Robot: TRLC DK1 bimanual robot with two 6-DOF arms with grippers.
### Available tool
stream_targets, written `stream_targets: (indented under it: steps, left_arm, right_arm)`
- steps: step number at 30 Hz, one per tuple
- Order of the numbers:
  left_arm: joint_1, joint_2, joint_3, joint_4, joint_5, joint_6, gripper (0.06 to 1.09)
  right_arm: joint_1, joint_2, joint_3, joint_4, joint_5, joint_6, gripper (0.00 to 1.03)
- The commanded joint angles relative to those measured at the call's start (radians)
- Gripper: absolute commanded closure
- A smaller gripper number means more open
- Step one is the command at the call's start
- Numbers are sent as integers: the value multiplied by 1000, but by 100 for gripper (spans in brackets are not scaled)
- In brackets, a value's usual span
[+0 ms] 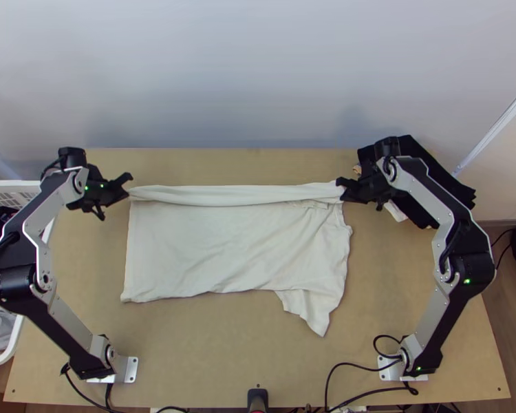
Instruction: Fold the t-shirt
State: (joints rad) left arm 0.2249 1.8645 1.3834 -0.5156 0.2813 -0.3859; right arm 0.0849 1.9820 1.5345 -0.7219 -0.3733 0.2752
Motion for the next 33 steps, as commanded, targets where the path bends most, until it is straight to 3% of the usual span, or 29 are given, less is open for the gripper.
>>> stream_targets:
  steps: [1, 5, 6, 7, 8, 9, 11, 12, 13, 21, 26, 29, 33]
  left_arm:
    - [7, -41, -84, 25, 13, -16, 105]
    - [-1, -108, -230, 138, 13, -16, 105]
    - [-2, -131, -268, 172, 12, -16, 104]
    - [-4, -149, -296, 195, 13, -16, 101]
    - [-4, -163, -313, 201, 12, -18, 89]
    - [-1, -171, -320, 200, 12, -25, 69]
    - [5, -174, -316, 169, 27, -22, 19]
    - [8, -174, -302, 146, 30, -10, 10]
    - [13, -180, -291, 132, 30, 5, 10]
    - [94, -301, -273, 129, 39, 25, 10]
    - [131, -404, -271, 72, 73, 32, 10]
    - [136, -464, -276, 40, 82, 32, 10]
    - [139, -524, -285, 5, 93, 32, 10]
  right_arm:
    - [-1, -52, -82, 47, 14, -16, 100]
    - [3, -71, -135, 104, 66, -14, 99]
    - [3, -74, -137, 108, 82, -13, 94]
    - [3, -80, -139, 108, 103, -13, 80]
    - [3, -89, -142, 108, 122, -13, 69]
    - [3, -100, -146, 108, 134, -14, 58]
    - [-4, -126, -177, 104, 139, -4, 22]
    - [-11, -137, -194, 90, 139, 19, 9]
    - [-20, -147, -208, 84, 137, 33, 5]
    - [6, -526, -390, 36, 129, 96, 5]
    - [96, -739, -482, -131, 129, 125, 5]
    - [165, -862, -582, -154, 128, 163, 4]
    - [213, -896, -697, -228, 114, 188, 7]
